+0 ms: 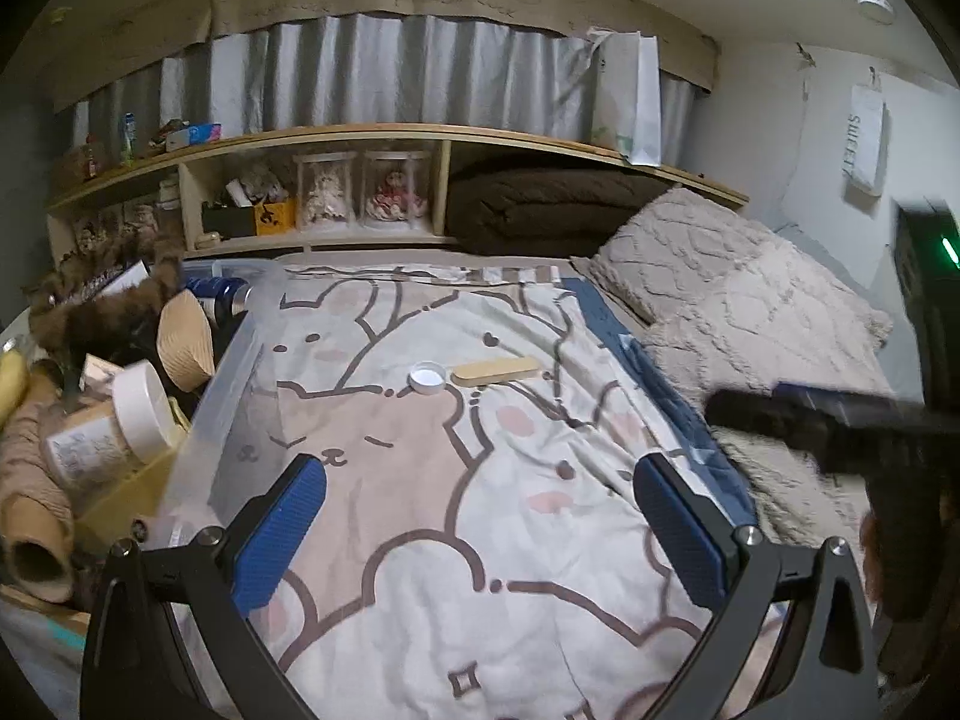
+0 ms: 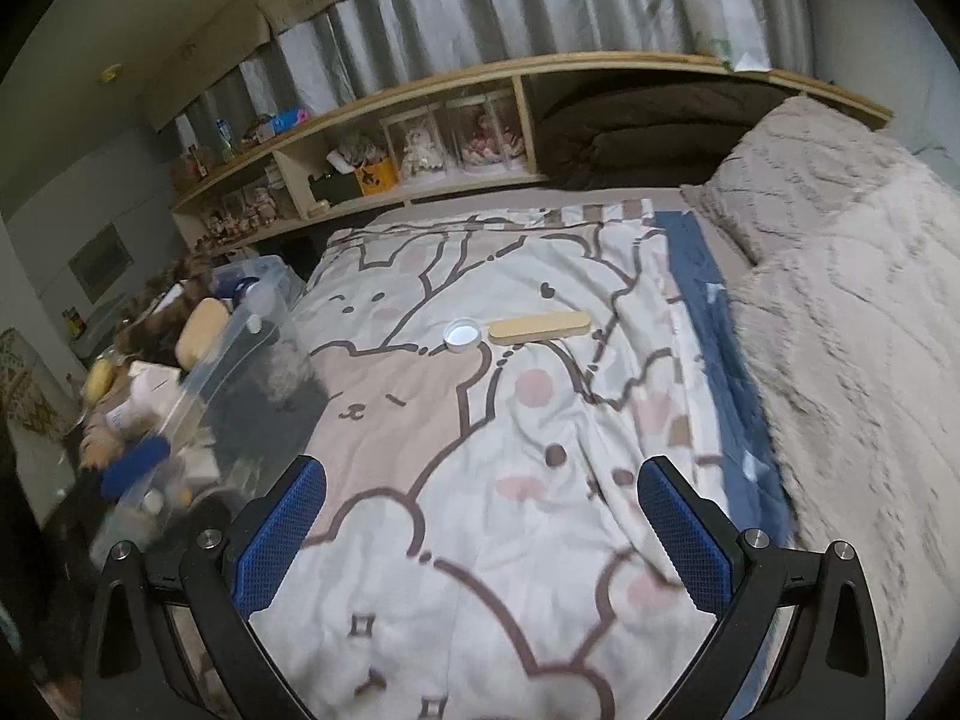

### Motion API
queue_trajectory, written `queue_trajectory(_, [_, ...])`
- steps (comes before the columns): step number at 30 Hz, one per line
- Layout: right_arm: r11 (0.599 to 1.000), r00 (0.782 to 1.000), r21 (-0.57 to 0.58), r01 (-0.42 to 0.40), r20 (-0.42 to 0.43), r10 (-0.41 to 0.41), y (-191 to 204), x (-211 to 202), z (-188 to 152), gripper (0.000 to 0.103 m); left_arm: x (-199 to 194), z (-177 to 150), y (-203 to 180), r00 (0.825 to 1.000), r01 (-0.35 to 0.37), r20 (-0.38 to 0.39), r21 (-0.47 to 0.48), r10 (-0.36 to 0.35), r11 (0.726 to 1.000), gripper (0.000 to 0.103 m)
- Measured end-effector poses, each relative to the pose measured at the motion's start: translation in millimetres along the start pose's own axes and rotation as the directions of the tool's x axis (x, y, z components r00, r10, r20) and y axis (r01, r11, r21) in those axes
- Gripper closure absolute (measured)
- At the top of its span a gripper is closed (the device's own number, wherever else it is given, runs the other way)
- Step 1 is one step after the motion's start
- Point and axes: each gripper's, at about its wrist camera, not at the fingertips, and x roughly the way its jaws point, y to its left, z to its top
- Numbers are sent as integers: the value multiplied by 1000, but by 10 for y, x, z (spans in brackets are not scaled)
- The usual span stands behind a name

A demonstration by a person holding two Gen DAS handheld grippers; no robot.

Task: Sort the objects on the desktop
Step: 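Withdraw both tools from the bin toward the bottle cap and wooden stick, then close the left tool on the white bottle cap while the right tool approaches it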

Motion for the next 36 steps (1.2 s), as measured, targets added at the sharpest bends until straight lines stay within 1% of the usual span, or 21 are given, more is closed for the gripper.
queue_trajectory(5, [999, 998, 10, -45, -53, 45, -23, 636, 256, 0, 384, -191, 4, 999, 1, -47, 16, 0, 1000, 0])
queue_trajectory(9, [1000, 996, 4, -26, -89, 26, -9, 1213, 434, 1, 597, -278, 38, 998, -13, -56, 37, 15, 999, 0])
queue_trajectory(10, [1000, 995, 1, -20, -95, 20, -2, 1362, 476, 5, 638, -293, 56, 998, -17, -54, 40, 19, 999, 0])
queue_trajectory(12, [999, 993, 23, -31, -112, 34, -23, 1653, 555, 42, 691, -345, 115, 999, -28, -24, 33, 29, 999, 0])
queue_trajectory(13, [998, 990, 51, -49, -132, 55, -47, 1801, 586, 49, 716, -385, 145, 999, -39, -5, 28, 40, 999, 0])
queue_trajectory(14, [993, 985, 86, -76, -150, 88, -76, 1950, 615, 58, 763, -424, 167, 999, -52, -1, 30, 52, 998, 0])
queue_trajectory(15, [987, 979, 122, -101, -166, 121, -99, 2116, 644, 62, 829, -458, 180, 998, -61, -12, 34, 61, 998, 0])
queue_trajectory(16, [984, 976, 142, -107, -173, 131, -109, 2227, 661, 64, 893, -485, 189, 998, -63, -29, 36, 64, 997, 0])
queue_trajectory(18, [972, 967, 197, -126, -197, 165, -133, 2505, 690, 71, 997, -543, 212, 996, -60, -73, 14, 61, 998, 0])
queue_trajectory(19, [962, 959, 237, -136, -211, 188, -159, 2632, 691, 73, 1019, -561, 219, 995, -55, -84, -3, 54, 999, 0])
queue_trajectory(20, [950, 952, 278, -142, -224, 208, -188, 2752, 689, 79, 1038, -577, 226, 995, -46, -94, -21, 44, 999, 0])
queue_trajectory(22, [930, 942, 341, -139, -243, 230, -236, 2972, 685, 84, 1059, -589, 208, 994, -39, -100, -24, 36, 999, 0])
queue_trajectory(25, [928, 941, 356, -112, -263, 214, -221, 3182, 711, 84, 1057, -594, 195, 995, -52, -82, -3, 51, 999, 0])
queue_trajectory(29, [912, 938, 398, -102, -265, 221, -265, 3368, 714, 84, 1071, -567, 332, 996, -51, -79, -85, 44, 995, 0])
queue_trajectory(30, [917, 938, 389, -92, -274, 211, -270, 3405, 705, 85, 1066, -559, 368, 996, -50, -77, -107, 41, 993, 0])
queue_trajectory(31, [924, 939, 373, -83, -282, 198, -267, 3429, 690, 90, 1062, -553, 393, 996, -49, -76, -121, 40, 991, 0])
queue_trajectory(32, [933, 939, 352, -75, -289, 185, -261, 3432, 673, 97, 1058, -546, 426, 997, -47, -75, -137, 37, 989, 0])
queue_trajectory(33, [943, 940, 325, -76, -291, 176, -250, 3404, 658, 98, 1054, -543, 455, 997, -49, -74, -150, 39, 987, 0])
queue_trajectory(36, [967, 935, 229, -112, -306, 181, -204, 3218, 624, 99, 1045, -541, 550, 996, -62, -80, -193, 47, 979, 0])
